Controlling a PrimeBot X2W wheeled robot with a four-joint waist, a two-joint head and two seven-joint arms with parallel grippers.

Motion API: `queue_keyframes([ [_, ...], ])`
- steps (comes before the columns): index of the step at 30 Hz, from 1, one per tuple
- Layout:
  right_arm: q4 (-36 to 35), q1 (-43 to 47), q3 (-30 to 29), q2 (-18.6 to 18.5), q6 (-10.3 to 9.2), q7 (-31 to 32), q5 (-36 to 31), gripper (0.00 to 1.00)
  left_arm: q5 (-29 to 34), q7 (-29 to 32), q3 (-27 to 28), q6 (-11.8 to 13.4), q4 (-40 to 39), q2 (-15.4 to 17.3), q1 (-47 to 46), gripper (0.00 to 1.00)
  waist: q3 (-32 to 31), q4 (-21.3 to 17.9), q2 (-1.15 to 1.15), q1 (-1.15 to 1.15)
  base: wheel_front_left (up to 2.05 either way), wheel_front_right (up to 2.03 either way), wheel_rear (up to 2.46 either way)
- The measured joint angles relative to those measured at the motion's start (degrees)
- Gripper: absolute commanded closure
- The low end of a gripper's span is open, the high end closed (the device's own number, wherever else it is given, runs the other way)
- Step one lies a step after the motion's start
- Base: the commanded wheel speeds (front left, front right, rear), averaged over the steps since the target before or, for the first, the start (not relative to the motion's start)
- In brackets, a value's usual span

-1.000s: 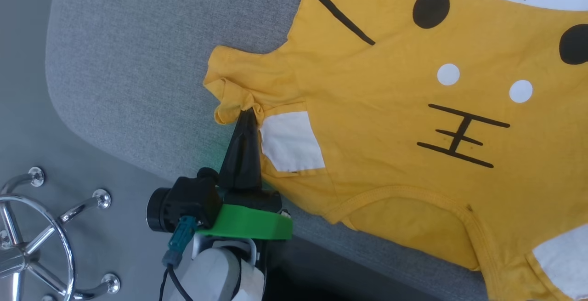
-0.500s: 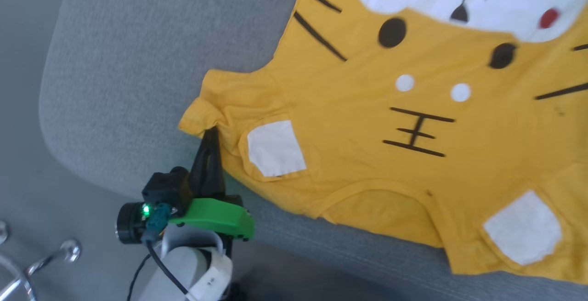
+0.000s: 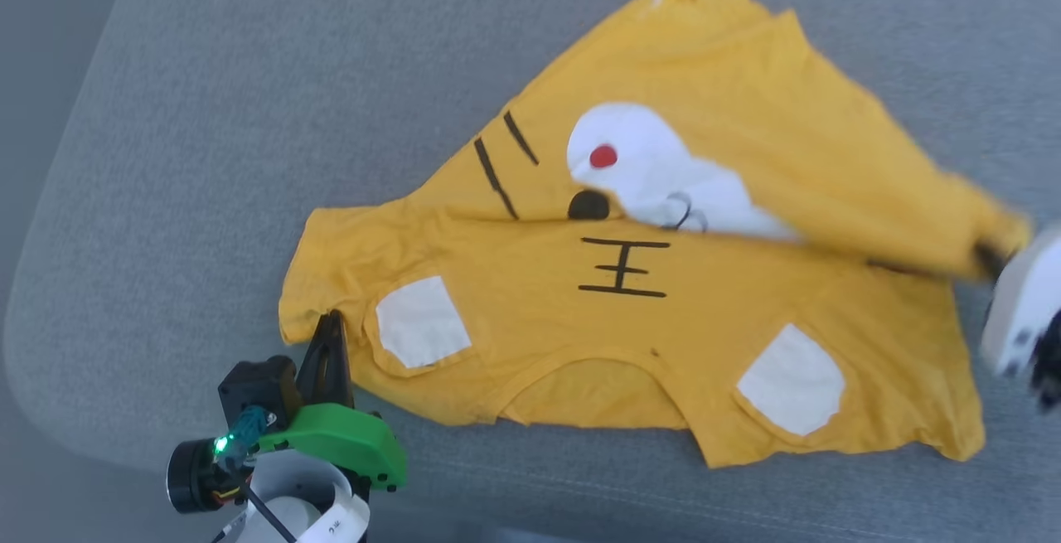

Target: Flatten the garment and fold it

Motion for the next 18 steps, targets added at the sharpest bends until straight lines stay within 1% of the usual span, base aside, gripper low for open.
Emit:
queue_keyframes([
  [4,-2.3,11.0,0.0,5.3,0.00,1.6,1.0,1.00,-0.5,0.3,0.1,0.0,0.6,0.3,0.9,1.00,-3.3,-2.3,0.00,0.00,0.00,0.00,0.00],
  [7,-2.1,16.7,1.3,7.9,0.00,2.7,1.0,1.00,-0.8,0.5,0.2,0.0,1.1,0.4,1.1,1.00,-5.3,-3.6,0.00,0.00,0.00,0.00,0.00],
  [10,-1.5,19.2,2.8,9.7,0.00,3.5,1.0,1.00,-1.2,0.5,0.4,0.0,1.4,0.5,1.4,1.00,-7.0,-4.6,0.00,0.00,0.00,0.00,0.00],
  [12,-1.1,19.4,2.7,10.8,0.00,2.6,1.2,1.00,-1.4,0.5,0.5,0.0,1.7,0.6,1.7,1.00,-7.9,-5.2,0.00,0.00,0.00,0.00,0.00],
  [13,-1.0,19.4,2.5,11.1,0.00,1.9,1.5,0.83,-1.4,0.5,0.6,0.0,1.9,0.6,1.8,1.00,-8.3,-5.4,0.00,0.00,0.00,0.00,0.00],
  [14,-1.1,19.4,2.2,11.5,0.00,0.8,1.9,0.54,-1.5,0.5,0.7,0.0,2.0,0.7,2.0,1.00,-8.7,-5.6,0.00,0.00,0.00,0.00,0.00],
  [15,-1.5,19.3,1.8,11.7,0.00,-0.5,2.0,0.00,-1.5,0.6,0.8,0.0,2.2,0.7,2.1,1.00,-9.1,-5.8,0.00,0.00,0.00,0.00,0.00],
  [18,-3.0,18.6,0.0,12.1,0.00,-5.0,3.2,0.00,-1.7,0.6,1.0,0.0,2.3,1.0,2.7,1.00,-10.2,-6.3,0.00,0.00,0.00,0.00,0.00],
])
